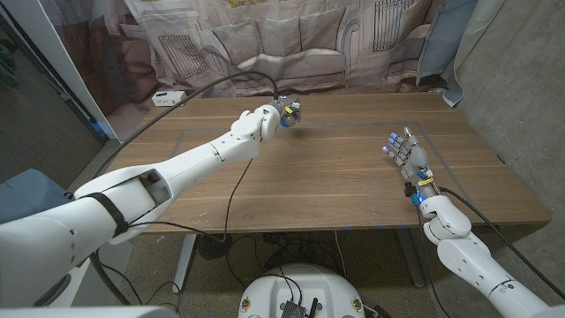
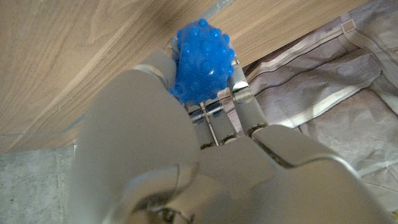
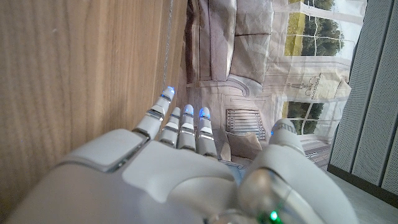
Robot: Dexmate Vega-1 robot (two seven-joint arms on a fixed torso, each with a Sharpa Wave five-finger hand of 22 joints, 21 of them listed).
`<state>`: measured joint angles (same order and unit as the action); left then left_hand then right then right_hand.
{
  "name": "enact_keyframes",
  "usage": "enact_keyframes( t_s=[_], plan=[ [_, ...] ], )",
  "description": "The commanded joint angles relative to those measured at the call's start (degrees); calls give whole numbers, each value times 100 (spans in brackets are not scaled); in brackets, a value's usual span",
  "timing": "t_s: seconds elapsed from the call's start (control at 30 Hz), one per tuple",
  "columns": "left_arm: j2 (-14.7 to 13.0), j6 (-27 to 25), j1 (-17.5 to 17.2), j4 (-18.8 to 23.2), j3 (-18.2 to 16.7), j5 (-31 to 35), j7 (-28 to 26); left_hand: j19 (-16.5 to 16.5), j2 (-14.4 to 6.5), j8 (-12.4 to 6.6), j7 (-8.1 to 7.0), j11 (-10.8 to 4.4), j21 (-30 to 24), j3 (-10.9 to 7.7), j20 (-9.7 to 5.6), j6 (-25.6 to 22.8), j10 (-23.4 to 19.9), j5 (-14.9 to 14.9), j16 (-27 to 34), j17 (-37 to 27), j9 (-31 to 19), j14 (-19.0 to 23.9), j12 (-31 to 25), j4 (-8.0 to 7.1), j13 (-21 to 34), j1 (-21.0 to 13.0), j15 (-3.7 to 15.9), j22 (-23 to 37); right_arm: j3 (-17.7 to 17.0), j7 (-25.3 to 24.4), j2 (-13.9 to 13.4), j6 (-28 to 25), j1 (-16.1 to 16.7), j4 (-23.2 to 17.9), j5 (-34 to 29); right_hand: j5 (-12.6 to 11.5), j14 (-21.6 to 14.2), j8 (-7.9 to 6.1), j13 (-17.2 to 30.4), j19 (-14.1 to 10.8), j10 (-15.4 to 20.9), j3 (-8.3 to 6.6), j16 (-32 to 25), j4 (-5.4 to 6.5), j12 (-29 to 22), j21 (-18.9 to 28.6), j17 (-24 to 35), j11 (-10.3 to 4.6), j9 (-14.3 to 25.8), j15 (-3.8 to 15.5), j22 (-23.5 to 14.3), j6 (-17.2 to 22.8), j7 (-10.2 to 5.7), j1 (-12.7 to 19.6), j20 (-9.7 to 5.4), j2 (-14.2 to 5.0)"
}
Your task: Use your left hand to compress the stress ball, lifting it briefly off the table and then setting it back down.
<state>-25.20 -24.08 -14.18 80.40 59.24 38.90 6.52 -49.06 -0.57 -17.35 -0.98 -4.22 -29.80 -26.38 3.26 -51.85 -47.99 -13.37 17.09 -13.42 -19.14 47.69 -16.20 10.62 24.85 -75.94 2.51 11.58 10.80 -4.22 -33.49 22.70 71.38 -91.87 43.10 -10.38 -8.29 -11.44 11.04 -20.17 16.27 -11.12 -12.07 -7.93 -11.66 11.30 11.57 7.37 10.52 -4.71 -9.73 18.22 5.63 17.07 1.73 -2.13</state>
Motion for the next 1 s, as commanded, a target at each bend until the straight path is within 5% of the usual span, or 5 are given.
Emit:
enact_keyframes(
  t_s=[0.03,0.2,0.4,1.0],
  plan=[
    [53,138,-44,-81,-97,-252,-68,-994,-524,-186,74,35,-270,-10,-872,-204,-248,-28,138,-80,-155,864,-118,-5,140,-817,771,-20,-10,-24,-13,-3,28,-49,-9,5,-56,16,17,-16,49,23,3,12,18,18,35,3,34,-9,-20,28,6,46,-18,-18],
    [84,86,-19,-94,-52,-245,-35,-1176,-457,-530,207,-7,-461,-126,-997,-753,-517,-79,97,2,-327,1102,-188,-44,262,-938,780,-76,-11,-15,-23,-6,29,-57,-10,5,-55,15,17,-17,50,24,4,12,17,17,35,10,34,-8,-20,29,4,46,-18,-17],
    [119,9,18,-124,24,-213,29,-1232,-392,-628,333,-2,-544,-182,-1052,-1035,-666,-110,91,22,-271,1235,-213,-45,320,-984,782,-98,-15,-20,-27,-14,32,-70,-10,6,-54,18,18,-19,52,25,5,12,17,15,36,10,34,-8,-20,25,7,47,-20,-18],
    [245,-176,-28,-240,185,-127,-134,-1395,-265,-730,353,-68,-788,-201,-1135,-1452,-970,-173,187,-80,-69,1535,-325,-54,586,-1090,767,-98,-12,-4,-13,-8,33,-37,9,6,-51,18,18,-24,54,30,8,13,17,11,37,10,34,-3,-19,26,7,49,-22,-18]
  ],
)
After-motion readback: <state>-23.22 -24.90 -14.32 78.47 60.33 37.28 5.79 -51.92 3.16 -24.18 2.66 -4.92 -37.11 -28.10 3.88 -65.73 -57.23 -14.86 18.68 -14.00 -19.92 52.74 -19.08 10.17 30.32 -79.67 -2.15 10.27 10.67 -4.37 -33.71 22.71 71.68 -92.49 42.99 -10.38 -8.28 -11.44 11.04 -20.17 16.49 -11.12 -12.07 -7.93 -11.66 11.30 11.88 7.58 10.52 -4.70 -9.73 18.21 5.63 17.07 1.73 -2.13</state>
